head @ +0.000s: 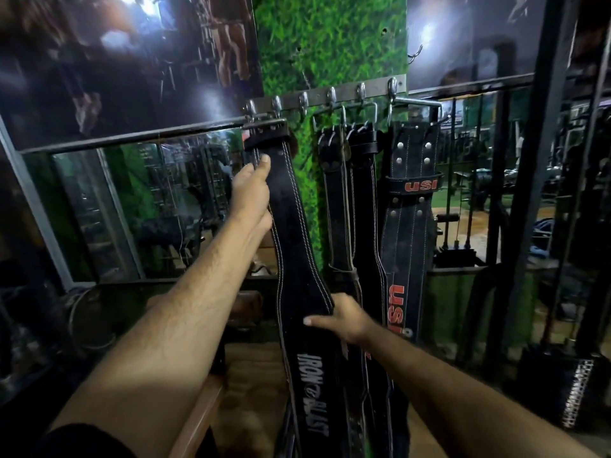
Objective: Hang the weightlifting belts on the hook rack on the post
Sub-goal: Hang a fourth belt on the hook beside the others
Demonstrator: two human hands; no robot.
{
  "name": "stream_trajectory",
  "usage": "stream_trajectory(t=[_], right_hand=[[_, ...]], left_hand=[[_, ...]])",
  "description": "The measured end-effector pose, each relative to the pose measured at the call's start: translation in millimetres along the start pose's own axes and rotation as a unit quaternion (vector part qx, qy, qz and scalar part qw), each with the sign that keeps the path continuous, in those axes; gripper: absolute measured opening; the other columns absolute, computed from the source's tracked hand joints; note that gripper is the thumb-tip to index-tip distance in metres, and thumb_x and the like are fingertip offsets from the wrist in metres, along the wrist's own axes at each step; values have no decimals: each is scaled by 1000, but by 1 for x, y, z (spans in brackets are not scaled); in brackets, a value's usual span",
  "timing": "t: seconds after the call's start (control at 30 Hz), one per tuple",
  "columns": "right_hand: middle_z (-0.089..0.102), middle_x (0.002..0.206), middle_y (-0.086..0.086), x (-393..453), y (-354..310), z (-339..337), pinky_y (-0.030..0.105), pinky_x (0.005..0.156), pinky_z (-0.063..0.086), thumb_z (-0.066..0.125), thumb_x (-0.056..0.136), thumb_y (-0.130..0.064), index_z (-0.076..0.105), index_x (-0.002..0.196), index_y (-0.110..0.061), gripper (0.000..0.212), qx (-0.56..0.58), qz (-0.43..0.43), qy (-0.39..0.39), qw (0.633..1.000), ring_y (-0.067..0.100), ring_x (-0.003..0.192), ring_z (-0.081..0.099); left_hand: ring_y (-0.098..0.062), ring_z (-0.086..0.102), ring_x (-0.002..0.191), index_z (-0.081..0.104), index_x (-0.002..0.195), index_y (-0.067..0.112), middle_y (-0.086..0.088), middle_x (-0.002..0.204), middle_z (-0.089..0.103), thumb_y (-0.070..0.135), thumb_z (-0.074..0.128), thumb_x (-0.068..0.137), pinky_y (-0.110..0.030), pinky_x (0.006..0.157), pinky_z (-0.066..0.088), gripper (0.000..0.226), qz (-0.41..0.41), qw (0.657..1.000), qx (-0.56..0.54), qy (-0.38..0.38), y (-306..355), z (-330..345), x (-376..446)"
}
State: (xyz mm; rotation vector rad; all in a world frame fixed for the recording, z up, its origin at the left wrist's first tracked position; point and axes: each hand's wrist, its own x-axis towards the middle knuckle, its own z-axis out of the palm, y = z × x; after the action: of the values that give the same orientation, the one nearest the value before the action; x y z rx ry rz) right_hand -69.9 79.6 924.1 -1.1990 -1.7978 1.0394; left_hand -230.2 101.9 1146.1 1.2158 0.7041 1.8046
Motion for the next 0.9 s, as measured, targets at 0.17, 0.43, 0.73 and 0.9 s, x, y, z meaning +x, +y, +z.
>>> stream_trajectory(t=[0.17,0.43,0.73,0.9], right_hand=[[59,72,-8,-27,3,-11,28,67,49,82,81,-37,63,76,-23,24,-28,-1,-1,1000,7,65,55],[63,85,10,10,-157,-55,27,57,44,66,96,-23,62,100,-7,17,251,-161,159,941,11,63,57],[72,100,8,27,-221,-80,32,65,57,75,89,-29,66,111,-9,30,220,-181,133,949,12,62,62],[56,71,1,34,-224,-84,19,40,46,62,96,-8,59,83,-14,15,171,-194,187,948,3,41,52]], left_hand=[[-36,62,124,74,90,16,-15,117,74,31,63,95,-55,114,42,19,53,997,47,-32,20,-7,0],[-23,66,107,67,101,11,-16,118,72,29,59,99,-41,107,47,20,37,994,99,-6,11,-10,-25],[-19,59,129,45,145,0,-10,142,60,52,62,85,-39,116,42,80,35,993,112,11,-3,-2,-39],[-30,50,138,49,142,3,-15,148,54,64,55,82,-45,121,33,85,28,981,190,-2,-23,-7,-28]])
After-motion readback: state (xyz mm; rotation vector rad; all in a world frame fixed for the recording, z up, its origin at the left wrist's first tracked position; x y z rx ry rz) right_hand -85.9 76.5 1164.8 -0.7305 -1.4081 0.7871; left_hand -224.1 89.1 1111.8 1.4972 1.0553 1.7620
